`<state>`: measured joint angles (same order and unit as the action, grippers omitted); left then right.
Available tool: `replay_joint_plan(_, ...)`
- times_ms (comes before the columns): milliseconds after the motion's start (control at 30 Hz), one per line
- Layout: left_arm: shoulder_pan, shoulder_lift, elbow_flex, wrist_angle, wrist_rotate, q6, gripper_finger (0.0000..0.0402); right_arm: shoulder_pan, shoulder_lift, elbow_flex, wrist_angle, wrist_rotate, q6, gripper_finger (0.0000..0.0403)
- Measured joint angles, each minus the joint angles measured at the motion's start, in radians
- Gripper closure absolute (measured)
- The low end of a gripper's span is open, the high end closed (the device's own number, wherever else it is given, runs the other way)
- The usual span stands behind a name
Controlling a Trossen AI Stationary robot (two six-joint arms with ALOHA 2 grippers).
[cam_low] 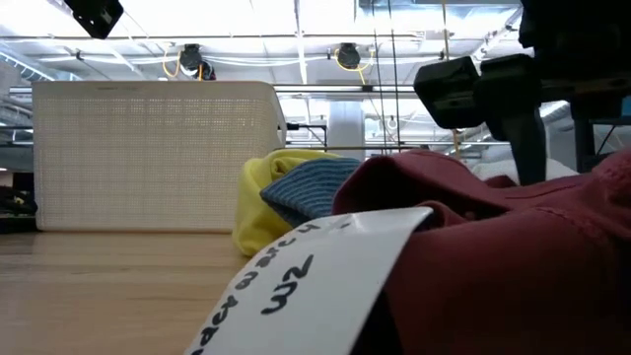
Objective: Pick & Place Cloths
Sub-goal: Put the red underwear into the wire basket
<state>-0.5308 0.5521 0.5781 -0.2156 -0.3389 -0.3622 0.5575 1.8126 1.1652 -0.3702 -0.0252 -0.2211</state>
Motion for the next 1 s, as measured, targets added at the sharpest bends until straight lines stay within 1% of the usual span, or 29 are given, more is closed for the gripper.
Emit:
replay_joint_plan(233,0.0,0.0,0.0,-0.027,0.0,-0.002,0.0151,0.0,0.0,0.0,-0.001,-0.001,0.0,0.0376)
replay_joint_plan(300,0.0,0.0,0.0,-0.03,0.0,-0.002,0.0151,0.0,0.0,0.0,0.0,-0.001,0.014,0.0396)
replay_joint_plan(467,0.0,0.0,0.0,-0.029,0.0,-0.002,0.0151,-0.002,-0.008,0.0,0.002,-0.002,0.079,0.0399)
replay_joint_plan(600,0.0,0.0,0.0,-0.027,0.0,-0.006,0.0151,-0.002,-0.053,0.0,0.008,-0.005,0.105,0.0401)
replay_joint_plan(833,0.0,0.0,0.0,-0.016,0.0,-0.009,0.0151,-0.008,-0.222,0.0,0.051,0.005,0.189,0.0402)
replay_joint_plan(1000,0.0,0.0,0.0,-0.013,0.0,-0.042,0.0151,-0.006,-0.372,0.0,0.129,0.108,0.201,0.0402)
